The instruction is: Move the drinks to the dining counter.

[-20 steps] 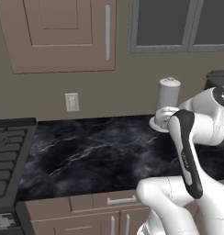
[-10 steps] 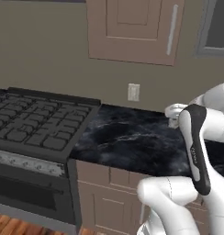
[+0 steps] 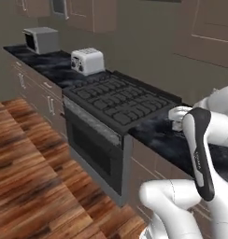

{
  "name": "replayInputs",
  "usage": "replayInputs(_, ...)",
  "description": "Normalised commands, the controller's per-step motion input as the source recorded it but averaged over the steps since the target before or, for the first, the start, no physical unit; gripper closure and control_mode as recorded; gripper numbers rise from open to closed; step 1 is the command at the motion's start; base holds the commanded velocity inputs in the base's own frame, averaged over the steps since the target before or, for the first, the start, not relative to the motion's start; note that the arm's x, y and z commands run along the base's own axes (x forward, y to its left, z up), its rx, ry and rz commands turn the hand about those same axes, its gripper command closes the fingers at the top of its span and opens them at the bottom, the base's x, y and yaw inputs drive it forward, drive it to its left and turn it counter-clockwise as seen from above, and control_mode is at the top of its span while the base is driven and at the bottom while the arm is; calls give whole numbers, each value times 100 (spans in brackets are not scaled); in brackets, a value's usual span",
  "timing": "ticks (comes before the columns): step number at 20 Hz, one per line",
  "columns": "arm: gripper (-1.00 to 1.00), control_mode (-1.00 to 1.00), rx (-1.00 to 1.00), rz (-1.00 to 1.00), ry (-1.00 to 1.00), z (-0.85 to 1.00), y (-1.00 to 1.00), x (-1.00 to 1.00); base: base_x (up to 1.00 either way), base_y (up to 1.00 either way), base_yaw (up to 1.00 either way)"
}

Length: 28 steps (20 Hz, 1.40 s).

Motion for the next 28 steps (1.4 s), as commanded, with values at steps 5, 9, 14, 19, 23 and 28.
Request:
replayInputs(5, 100, 100, 0, 0, 0, 0, 0, 0, 0, 0, 100)
replayInputs(9, 100, 100, 0, 0, 0, 0, 0, 0, 0, 0, 100)
replayInputs(14, 100, 100, 0, 0, 0, 0, 0, 0, 0, 1, 100)
replayInputs(19, 100, 100, 0, 0, 0, 0, 0, 0, -4, 23, 100)
replayInputs(23, 100, 100, 0, 0, 0, 0, 0, 0, -7, 81, 87)
replayInputs(28, 100, 100, 0, 0, 0, 0, 0, 0, 40, 100, 46)
